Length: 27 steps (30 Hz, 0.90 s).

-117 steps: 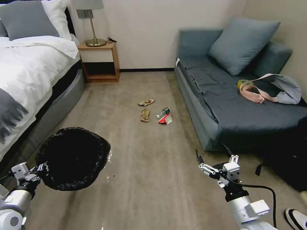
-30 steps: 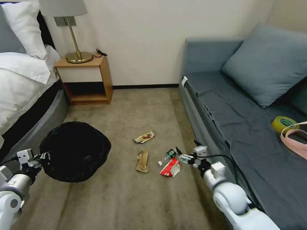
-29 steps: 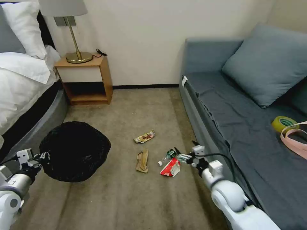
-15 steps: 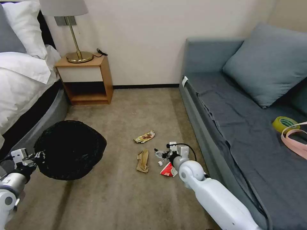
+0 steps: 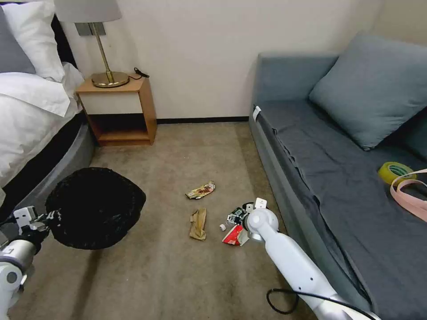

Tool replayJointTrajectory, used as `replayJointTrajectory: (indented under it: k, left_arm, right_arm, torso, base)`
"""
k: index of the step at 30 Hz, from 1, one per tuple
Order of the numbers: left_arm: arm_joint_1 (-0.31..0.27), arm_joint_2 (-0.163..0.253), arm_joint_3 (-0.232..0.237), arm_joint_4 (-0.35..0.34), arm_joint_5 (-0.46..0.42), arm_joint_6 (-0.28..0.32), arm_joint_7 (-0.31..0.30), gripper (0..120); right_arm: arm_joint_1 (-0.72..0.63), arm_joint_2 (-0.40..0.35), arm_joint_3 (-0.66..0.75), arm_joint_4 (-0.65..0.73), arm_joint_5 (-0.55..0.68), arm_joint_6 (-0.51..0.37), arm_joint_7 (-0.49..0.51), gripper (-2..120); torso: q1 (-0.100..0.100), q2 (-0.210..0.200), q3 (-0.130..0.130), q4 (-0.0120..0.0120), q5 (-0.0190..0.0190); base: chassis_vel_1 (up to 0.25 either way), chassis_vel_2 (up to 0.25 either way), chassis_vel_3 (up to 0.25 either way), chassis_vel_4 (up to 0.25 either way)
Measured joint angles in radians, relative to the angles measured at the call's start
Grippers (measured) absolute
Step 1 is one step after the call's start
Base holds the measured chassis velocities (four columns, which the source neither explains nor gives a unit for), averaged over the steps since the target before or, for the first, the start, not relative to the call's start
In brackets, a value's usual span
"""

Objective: Pick up the trash bin, then pick up the garbage on the floor and place it into the trash bin.

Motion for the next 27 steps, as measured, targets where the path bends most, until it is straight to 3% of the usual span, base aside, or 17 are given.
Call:
replayJointTrajectory:
  k: [8,17,27]
  left_arm:
    - [-0.011,-0.007,0.005,0.016,0.004,0.003,-0.004,3]
    - [-0.018,-0.02,0.011,0.032,0.023,0.004,-0.003,3]
    - [-0.017,-0.025,0.005,0.038,0.027,0.003,-0.001,3]
  right_arm:
    - [0.026,0.023,-0.005,-0.109,-0.047,-0.011,-0.009,100]
    - [0.054,0.072,-0.014,-0.235,-0.158,-0.005,-0.095,100]
    - [0.069,0.095,-0.021,-0.3,-0.226,0.004,-0.137,100]
  torso:
    - [0.0,0.0,0.0,0.0,0.0001]
    - [0.0,0.0,0.0,0.0,0.0001]
    - [0.0,0.0,0.0,0.0,0.0001]
  base:
    - [0.0,0.0,0.0,0.0]
    - [0.0,0.0,0.0,0.0]
    - [0.0,0.0,0.0,0.0]
